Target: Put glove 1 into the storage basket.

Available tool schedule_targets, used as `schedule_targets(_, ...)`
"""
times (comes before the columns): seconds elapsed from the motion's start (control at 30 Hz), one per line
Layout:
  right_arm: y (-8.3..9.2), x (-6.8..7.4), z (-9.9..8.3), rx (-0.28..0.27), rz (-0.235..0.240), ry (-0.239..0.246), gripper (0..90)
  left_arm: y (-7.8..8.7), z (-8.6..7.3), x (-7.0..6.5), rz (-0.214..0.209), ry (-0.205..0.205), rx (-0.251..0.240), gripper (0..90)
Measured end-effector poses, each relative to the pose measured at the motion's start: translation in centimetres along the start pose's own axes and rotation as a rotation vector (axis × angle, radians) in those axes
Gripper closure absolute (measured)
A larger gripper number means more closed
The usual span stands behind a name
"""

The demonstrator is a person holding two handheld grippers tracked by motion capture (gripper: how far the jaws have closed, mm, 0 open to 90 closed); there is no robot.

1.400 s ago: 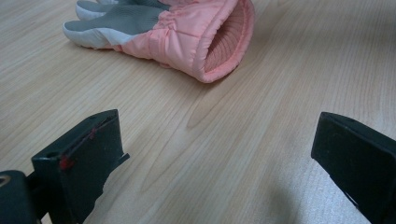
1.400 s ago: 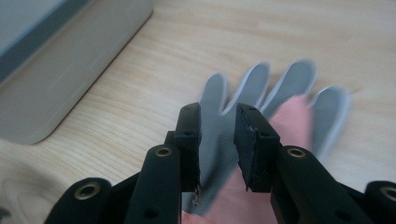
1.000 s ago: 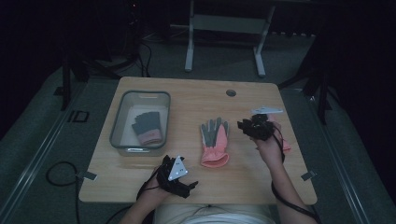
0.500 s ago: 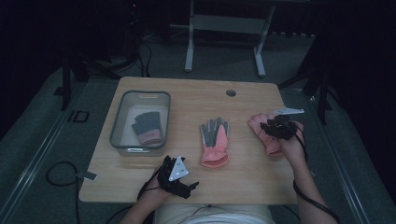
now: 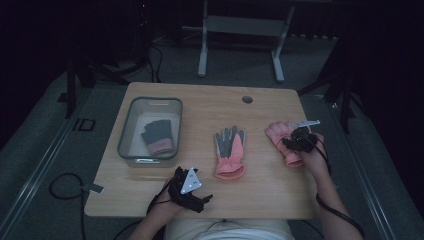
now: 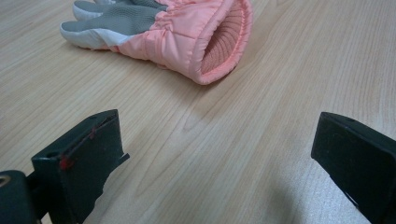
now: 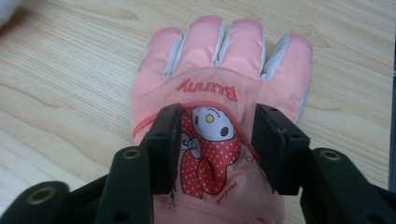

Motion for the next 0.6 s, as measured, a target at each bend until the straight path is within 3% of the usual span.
schedule_targets(0.13, -0.3, 0.3, -0.2, -0.001, -0.03, 0.015, 60.7, 0.0, 0.0, 0.0, 0.0, 0.002, -0.001, 1.8)
schedule_targets(0.23, -0.5, 0.5, -0.2, 0.011, -0.043, 0.026, 72.2, 0.0, 0.0, 0.0, 0.0, -0.001, -0.001, 1.8)
schedule_targets(0.37, -0.5, 0.3, -0.1, 0.021, -0.031, -0.017, 80.9, 0.0, 0.0, 0.0, 0.001, -0.003, 0.001, 1.8)
schedule_targets(0.43, -0.3, 0.2, 0.1, 0.014, -0.021, -0.065, 83.8, 0.0, 0.0, 0.0, 0.001, 0.0, -0.002, 1.9)
schedule_targets(0.6, 1.9, 0.6, 0.8, -0.035, -0.046, -0.12, 84.7, 0.0, 0.0, 0.1, 0.002, 0.001, -0.001, 1.8)
Point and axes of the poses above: each handheld gripper's, and its own axes: y roughly backward along the jaws, z roughly out of its top, x roughly to its left, the point moved 6 cm from there along -y, roughly forward along the jaws, and after that the axes turned 12 degrees about -y, right-handed, at the moved point
